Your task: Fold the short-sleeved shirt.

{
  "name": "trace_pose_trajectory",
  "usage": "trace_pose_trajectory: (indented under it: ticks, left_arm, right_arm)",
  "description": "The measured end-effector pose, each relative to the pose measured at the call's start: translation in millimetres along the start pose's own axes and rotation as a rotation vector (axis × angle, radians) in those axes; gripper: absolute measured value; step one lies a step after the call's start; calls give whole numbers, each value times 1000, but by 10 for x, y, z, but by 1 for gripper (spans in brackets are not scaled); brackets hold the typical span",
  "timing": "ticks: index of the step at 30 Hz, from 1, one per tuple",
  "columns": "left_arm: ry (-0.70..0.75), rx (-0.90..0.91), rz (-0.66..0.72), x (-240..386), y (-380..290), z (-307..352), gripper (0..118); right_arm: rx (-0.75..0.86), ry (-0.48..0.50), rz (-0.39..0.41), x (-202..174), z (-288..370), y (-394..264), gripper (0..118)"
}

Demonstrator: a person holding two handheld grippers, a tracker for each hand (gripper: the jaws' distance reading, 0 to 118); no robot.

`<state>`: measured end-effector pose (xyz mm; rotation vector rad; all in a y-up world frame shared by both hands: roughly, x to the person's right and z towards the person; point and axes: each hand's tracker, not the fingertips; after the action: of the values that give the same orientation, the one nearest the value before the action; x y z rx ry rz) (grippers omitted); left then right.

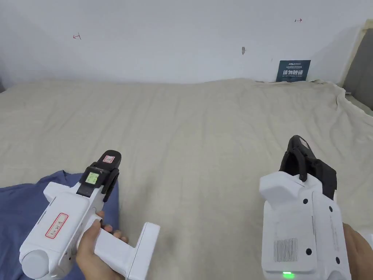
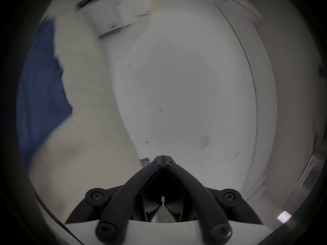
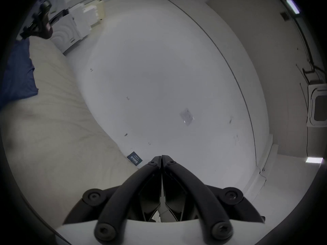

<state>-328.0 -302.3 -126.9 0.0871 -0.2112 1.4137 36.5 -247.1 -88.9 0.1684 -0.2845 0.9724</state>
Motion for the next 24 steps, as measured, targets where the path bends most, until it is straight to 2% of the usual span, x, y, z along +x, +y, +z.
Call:
trace_pose_trajectory:
  ticks: [1, 3, 5, 8, 10, 12, 14, 24]
  left_arm:
    - [32, 5, -78, 13, -3, 15, 0]
    - [117, 1, -286, 127, -5, 4, 0]
    - [184, -5, -590, 328, -125, -12, 0]
    - [280, 8, -1112, 511, -400, -24, 0]
    - [319, 38, -1356, 527, -569, -27, 0]
    - [329, 41, -1532, 499, -664, -40, 0]
    - [325, -7, -1550, 469, -695, -71, 0]
    - [343, -1, -1489, 436, -665, -69, 0]
  right_arm:
    - [-14, 15, -31, 19, -3, -6, 0]
    - [-63, 52, -153, 122, -40, -29, 0]
    - [-128, 96, -310, 229, -83, -58, 0]
    - [-223, 195, -616, 399, -174, -183, 0]
    - [-290, 250, -808, 464, -228, -299, 0]
    - [-337, 275, -919, 484, -257, -391, 0]
    - [-366, 286, -942, 476, -274, -430, 0]
    - [-343, 296, -920, 482, -262, -385, 0]
